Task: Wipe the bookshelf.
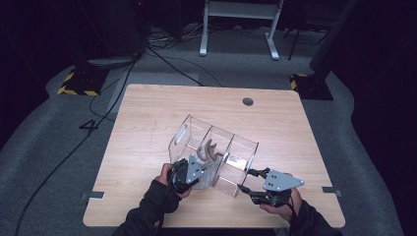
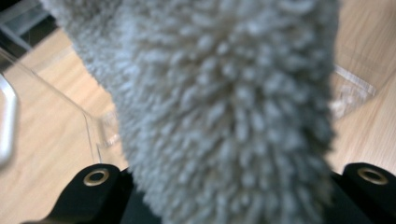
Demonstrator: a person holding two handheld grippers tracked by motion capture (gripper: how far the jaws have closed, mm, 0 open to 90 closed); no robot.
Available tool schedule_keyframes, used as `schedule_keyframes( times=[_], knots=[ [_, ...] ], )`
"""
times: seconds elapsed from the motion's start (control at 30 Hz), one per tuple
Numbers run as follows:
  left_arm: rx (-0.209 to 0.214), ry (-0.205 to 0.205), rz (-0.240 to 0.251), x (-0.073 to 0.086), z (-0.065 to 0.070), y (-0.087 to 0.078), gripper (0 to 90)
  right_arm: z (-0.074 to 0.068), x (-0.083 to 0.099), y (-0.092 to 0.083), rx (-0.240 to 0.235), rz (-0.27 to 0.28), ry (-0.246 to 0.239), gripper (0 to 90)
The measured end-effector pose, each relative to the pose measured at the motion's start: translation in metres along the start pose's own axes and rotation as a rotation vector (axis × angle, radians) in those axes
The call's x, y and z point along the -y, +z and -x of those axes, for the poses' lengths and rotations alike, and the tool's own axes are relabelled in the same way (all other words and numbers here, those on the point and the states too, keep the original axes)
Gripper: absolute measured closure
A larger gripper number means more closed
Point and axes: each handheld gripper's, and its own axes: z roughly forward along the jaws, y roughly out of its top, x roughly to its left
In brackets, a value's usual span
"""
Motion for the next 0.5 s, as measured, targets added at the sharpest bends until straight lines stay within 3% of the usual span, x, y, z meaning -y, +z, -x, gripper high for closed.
schedule_keyframes(
  times=[0.1, 0.23, 0.3, 0.5],
  knots=[
    [0.012, 0.007, -0.036, 0.009, 0.006, 0.006, 78.1, 0.0, 0.0, 0.0, 0.0, 0.001, -0.003, 45.0],
    [0.034, -0.02, -0.042, 0.015, 0.01, 0.009, 78.1, 0.0, 0.001, 0.0, 0.002, 0.002, -0.006, 45.0],
    [0.034, -0.015, -0.04, 0.017, 0.013, 0.01, 78.1, 0.0, 0.001, 0.0, 0.004, 0.002, -0.006, 45.0],
    [0.011, 0.008, 0.022, -0.005, 0.011, 0.006, 78.1, -0.001, 0.001, 0.0, 0.005, 0.004, -0.005, 45.0]
  ],
)
